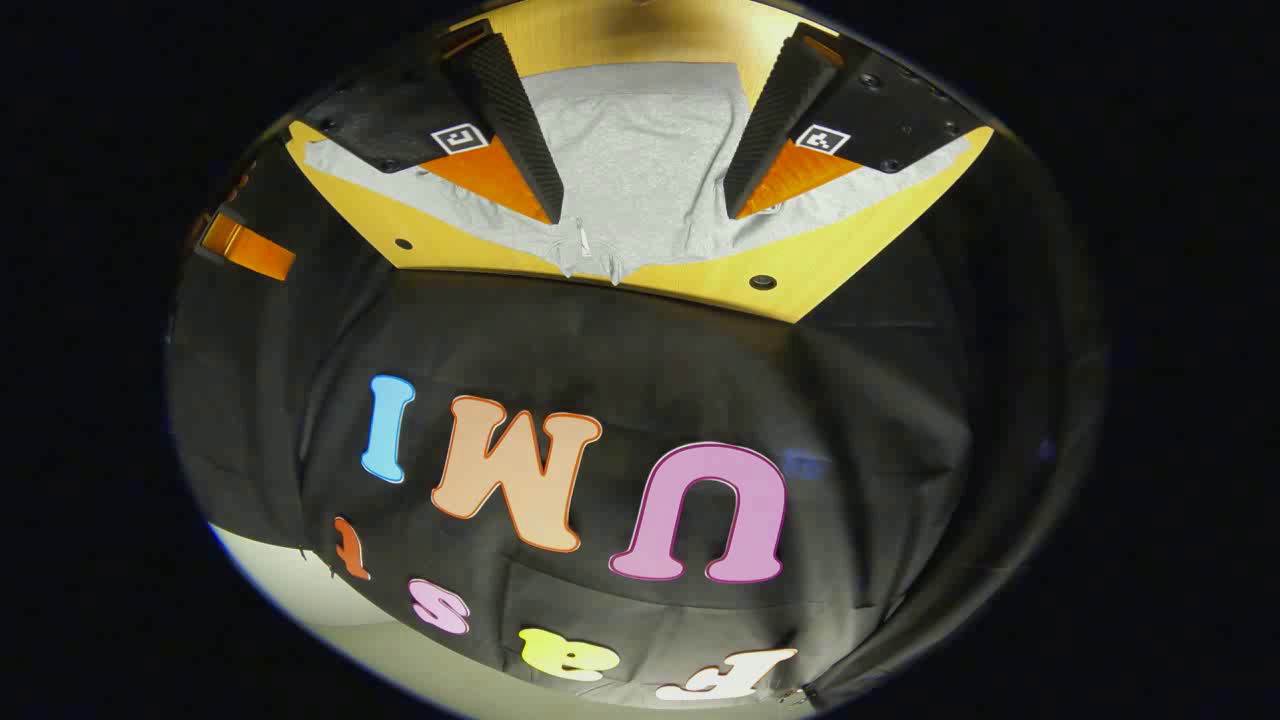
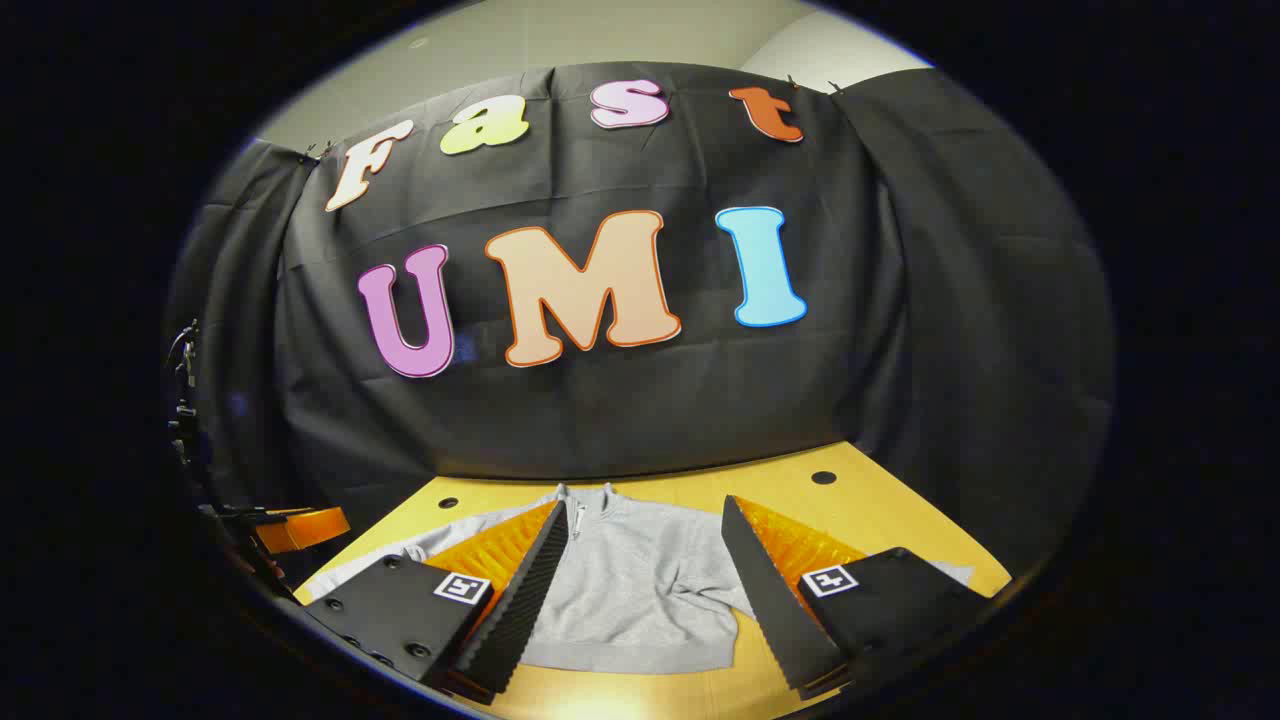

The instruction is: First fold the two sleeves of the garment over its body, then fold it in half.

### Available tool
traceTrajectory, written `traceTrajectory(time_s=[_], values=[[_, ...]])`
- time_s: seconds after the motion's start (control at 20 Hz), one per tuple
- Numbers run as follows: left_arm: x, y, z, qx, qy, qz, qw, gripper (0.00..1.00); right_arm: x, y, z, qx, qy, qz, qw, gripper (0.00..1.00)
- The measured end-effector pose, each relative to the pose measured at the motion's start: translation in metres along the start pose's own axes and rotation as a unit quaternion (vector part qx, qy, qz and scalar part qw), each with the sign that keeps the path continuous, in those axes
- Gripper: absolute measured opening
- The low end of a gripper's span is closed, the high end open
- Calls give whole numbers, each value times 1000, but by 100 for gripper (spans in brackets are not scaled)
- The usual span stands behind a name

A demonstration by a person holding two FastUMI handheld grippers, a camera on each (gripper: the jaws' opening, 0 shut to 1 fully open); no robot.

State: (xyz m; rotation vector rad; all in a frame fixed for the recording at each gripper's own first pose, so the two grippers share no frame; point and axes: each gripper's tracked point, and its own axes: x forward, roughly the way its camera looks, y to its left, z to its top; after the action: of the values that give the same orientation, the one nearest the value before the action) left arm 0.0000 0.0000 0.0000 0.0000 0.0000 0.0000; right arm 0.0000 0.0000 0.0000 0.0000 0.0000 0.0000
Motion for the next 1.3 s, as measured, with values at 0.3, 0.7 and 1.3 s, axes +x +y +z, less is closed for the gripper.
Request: traceTrajectory(time_s=[0.3, 0.7, 1.3], values=[[3, -7, -4, -6, 5, -10, 1000, 94, -8, -34, -5, 4, 2, -41, 999, 97], [6, 1, -1, 4, 1, 9, 1000, 95, -7, -71, -2, 9, -2, -79, 997, 97], [3, 8, -1, 15, 2, 34, 999, 95, -21, -235, -39, 6, 33, -222, 975, 92]])
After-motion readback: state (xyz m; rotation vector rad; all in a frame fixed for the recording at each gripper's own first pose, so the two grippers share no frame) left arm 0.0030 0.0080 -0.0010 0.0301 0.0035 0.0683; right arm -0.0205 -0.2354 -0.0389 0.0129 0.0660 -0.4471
